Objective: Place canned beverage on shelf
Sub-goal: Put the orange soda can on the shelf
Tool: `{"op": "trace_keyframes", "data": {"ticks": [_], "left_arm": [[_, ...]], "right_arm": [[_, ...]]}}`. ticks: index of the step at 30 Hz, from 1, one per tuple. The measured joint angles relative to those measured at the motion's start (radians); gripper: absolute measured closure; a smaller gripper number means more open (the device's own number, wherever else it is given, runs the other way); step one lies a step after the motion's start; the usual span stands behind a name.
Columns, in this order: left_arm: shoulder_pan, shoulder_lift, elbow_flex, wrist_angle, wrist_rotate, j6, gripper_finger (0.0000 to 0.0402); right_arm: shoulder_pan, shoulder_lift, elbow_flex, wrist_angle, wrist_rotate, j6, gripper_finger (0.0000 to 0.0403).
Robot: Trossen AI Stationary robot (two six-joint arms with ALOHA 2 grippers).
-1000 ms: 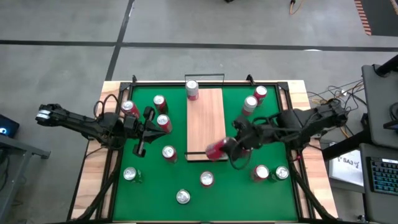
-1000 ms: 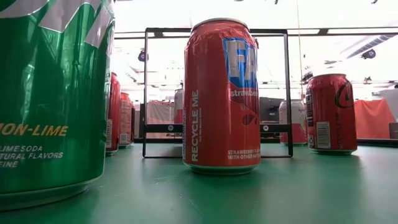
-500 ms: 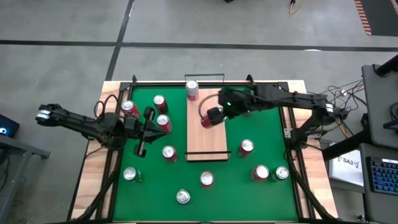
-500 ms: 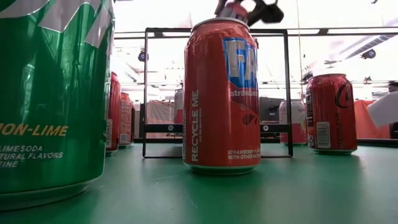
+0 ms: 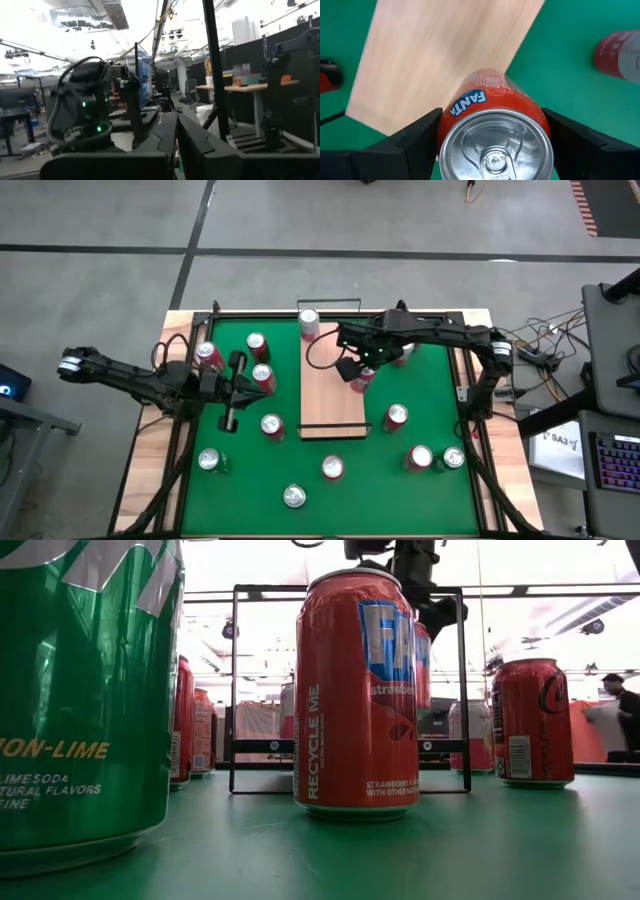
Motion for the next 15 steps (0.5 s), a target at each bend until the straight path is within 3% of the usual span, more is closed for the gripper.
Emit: {"op": "trace_keyframes", "data": {"ticks": [15], "left_arm": [[0.0,0.001,0.0,-0.003,-0.001,0.019,0.0402]], "right_arm": [[0.001,0.079,0.0,0.021,0.037,0.012,0.0114]]}}
